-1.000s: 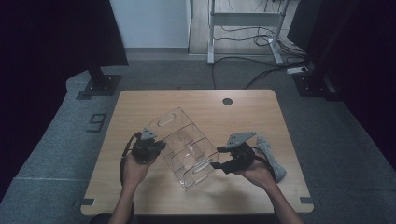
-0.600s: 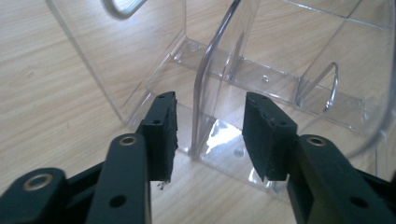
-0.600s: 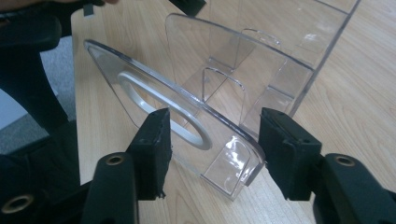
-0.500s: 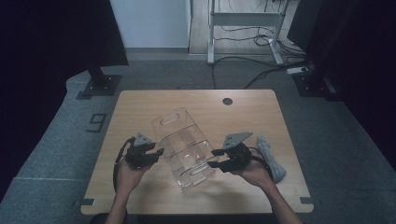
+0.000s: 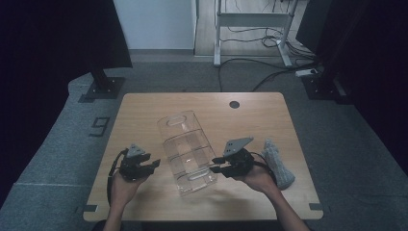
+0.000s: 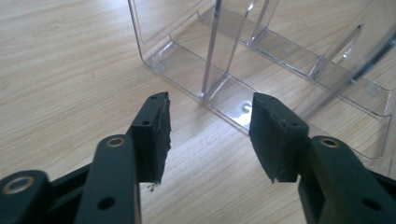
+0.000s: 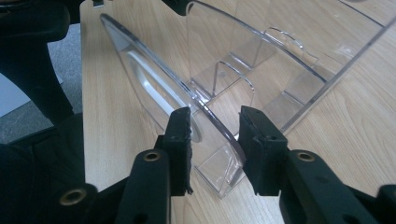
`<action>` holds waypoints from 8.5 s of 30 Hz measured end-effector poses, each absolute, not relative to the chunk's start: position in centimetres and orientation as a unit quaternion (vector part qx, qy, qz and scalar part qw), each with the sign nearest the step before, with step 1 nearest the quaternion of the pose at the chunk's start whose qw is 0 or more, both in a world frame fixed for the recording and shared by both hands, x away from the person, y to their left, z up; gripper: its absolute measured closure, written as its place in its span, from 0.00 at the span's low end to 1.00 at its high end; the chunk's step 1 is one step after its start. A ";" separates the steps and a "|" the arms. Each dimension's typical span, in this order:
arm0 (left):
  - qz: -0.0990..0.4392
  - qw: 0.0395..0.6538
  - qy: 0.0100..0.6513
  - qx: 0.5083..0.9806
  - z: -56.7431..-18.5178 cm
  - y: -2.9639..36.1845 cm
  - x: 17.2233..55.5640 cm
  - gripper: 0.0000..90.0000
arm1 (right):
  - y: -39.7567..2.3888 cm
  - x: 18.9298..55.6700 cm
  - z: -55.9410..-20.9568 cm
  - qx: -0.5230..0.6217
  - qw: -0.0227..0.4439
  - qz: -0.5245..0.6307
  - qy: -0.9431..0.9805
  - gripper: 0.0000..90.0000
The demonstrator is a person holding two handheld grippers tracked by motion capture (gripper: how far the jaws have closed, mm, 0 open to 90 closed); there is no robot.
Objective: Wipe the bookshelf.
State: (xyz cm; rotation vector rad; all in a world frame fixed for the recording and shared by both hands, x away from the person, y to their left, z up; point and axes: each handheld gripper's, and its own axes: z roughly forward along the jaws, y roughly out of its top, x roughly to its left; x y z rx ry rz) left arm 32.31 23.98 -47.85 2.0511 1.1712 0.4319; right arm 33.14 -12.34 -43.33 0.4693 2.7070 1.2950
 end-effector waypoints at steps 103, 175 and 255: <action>0.230 0.384 0.428 0.785 -46.7 18.8 32.5 0.34 | -15.2 33.4 -43.6 0.251 0.093 0.392 0.880 0.41; 0.201 0.404 0.409 0.793 -46.7 22.7 28.7 0.50 | -28.3 33.9 -49.3 0.449 0.142 0.317 0.823 0.72; 0.198 0.404 0.404 0.796 -46.7 22.1 28.9 0.50 | -14.1 36.2 -46.5 0.304 0.144 0.379 0.862 0.73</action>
